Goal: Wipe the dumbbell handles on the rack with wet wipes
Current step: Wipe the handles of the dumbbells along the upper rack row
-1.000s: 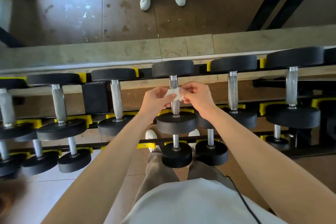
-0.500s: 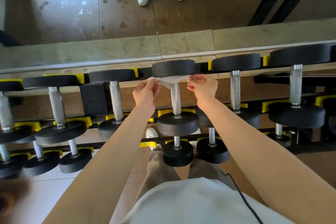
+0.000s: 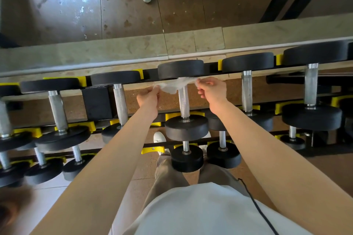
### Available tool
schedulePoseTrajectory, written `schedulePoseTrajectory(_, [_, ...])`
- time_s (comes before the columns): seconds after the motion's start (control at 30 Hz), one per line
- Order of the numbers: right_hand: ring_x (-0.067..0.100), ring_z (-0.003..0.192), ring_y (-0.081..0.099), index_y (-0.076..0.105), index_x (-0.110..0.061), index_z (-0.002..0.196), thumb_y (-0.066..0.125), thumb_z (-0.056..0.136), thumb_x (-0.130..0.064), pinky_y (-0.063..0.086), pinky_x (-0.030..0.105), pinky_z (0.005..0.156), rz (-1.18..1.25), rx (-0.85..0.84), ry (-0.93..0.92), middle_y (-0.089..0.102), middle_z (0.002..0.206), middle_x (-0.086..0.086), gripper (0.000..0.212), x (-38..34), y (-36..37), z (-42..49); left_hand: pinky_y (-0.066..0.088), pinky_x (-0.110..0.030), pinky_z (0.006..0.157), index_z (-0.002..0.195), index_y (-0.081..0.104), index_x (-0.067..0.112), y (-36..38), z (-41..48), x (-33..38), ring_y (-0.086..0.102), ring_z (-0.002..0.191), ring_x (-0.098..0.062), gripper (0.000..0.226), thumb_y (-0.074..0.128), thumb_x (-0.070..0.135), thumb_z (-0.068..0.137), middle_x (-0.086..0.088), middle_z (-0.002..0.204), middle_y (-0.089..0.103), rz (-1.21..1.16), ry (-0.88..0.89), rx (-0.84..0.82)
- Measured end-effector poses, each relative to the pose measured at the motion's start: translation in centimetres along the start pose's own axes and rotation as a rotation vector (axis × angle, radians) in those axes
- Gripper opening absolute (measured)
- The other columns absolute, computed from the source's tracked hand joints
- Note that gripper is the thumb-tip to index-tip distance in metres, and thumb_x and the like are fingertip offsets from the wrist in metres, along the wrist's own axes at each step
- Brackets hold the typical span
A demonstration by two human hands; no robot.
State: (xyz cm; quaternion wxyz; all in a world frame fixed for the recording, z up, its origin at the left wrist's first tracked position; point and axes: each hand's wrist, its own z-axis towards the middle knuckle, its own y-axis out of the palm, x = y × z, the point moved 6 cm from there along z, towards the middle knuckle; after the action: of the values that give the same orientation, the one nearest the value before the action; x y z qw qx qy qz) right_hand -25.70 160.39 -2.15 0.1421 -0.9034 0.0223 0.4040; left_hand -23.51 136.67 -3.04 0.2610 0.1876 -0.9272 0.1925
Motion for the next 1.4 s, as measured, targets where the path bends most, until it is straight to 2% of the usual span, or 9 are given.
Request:
schedulePoseTrajectory(0.13, [0.01,0.064,0.062,0.068,-0.011,0.097,0.071,0.092,-0.022,0.05,0.019,0.055,0.068,0.235,0.133,0.07,0.086,0.007,0.012,2.2,-3.5,0.9,0.05,-0.023,0.062,0.099,0.071,0.013,1.7,-1.4,-0.4,0.058,0.068,-0.016,0.017,0.077,0.024,0.089,-0.007,0.084,0.07,0.182,0.129,-0.295])
schedulePoseTrajectory(0.33, [0.011,0.073,0.066,0.068,-0.015,0.092,0.074,0.088,-0.02,0.055,0.022,0.064,-0.18,-0.267,0.073,0.072,0.09,0.006,0.008,2.1,0.2,-1.5,0.062,-0.031,0.078,0.089,0.059,0.017,-3.3,0.8,-2.5,0.073,0.09,-0.021,0.015,0.074,0.015,0.091,-0.011,0.103,0.071,0.163,0.023,0.091])
schedulePoseTrajectory(0.47, [0.013,0.078,0.062,0.067,-0.015,0.089,0.071,0.09,-0.018,0.052,0.023,0.065,-0.236,-0.174,0.09,0.068,0.09,0.003,0.005,3.4,-2.4,-1.1,0.062,-0.041,0.088,0.077,0.067,0.014,-2.7,0.4,-2.4,0.075,0.09,-0.027,0.015,0.079,0.018,0.086,-0.012,0.089,0.075,0.398,0.097,-0.048])
schedulePoseTrajectory(0.6, [0.016,0.077,0.059,0.066,-0.01,0.079,0.068,0.087,-0.013,0.052,0.03,0.072,-0.304,-0.032,0.034,0.062,0.079,0.003,0.01,3.8,-3.7,-1.4,0.056,-0.028,0.067,0.069,0.067,0.015,-1.8,-1.0,-2.2,0.069,0.08,-0.02,0.022,0.08,0.026,0.083,-0.005,0.078,0.071,0.752,0.259,-0.133])
schedulePoseTrajectory(0.67, [0.014,0.07,0.054,0.059,-0.013,0.066,0.067,0.084,-0.009,0.045,0.025,0.068,-0.382,-0.087,-0.039,0.057,0.069,0.003,0.02,2.9,-2.1,-2.4,0.041,-0.022,0.055,0.069,0.066,0.014,-2.8,-1.1,-1.6,0.06,0.075,-0.016,0.022,0.077,0.026,0.084,-0.001,0.073,0.065,0.849,0.345,-0.049])
schedulePoseTrajectory(0.77, [0.014,0.071,0.053,0.053,-0.015,0.064,0.068,0.081,-0.004,0.049,0.028,0.074,-0.495,-0.215,-0.058,0.055,0.071,0.003,0.025,2.8,-0.7,-3.5,0.039,-0.02,0.056,0.084,0.072,0.014,-3.8,-0.9,-1.0,0.061,0.082,-0.016,0.01,0.076,0.023,0.085,0.0,0.084,0.066,0.902,0.396,0.015])
schedulePoseTrajectory(0.97, [0.016,0.081,0.057,0.06,-0.017,0.083,0.07,0.082,0.0,0.043,0.026,0.071,-0.833,-0.264,-0.172,0.061,0.088,0.002,0.02,3.2,-3.1,-2.4,0.048,-0.018,0.072,0.092,0.07,0.025,-0.2,-2.7,-3.0,0.064,0.091,-0.007,0.013,0.077,0.015,0.087,0.01,0.096,0.068,1.056,0.502,-0.411])
schedulePoseTrajectory(1.17, [0.014,0.097,0.062,0.073,-0.019,0.095,0.066,0.091,-0.008,0.051,0.03,0.091,-0.947,-0.455,-0.295,0.068,0.104,-0.001,0.014,2.9,1.9,-3.9,0.046,-0.028,0.063,0.107,0.073,0.022,-3.2,-1.4,-2.2,0.06,0.08,-0.017,0.014,0.062,0.022,0.097,0.0,0.096,0.068,1.315,0.591,-0.04])
schedulePoseTrajectory(1.4, [0.016,0.097,0.065,0.073,-0.014,0.104,0.066,0.092,-0.01,0.05,0.026,0.081,-0.936,-0.057,-0.185,0.071,0.112,0.005,0.014,3.4,-3.2,-1.6,0.046,-0.019,0.072,0.112,0.074,0.019,0.1,-3.8,-2.5,0.066,0.099,-0.013,0.019,0.068,0.026,0.096,0.002,0.109,0.073,1.002,0.689,-0.36])
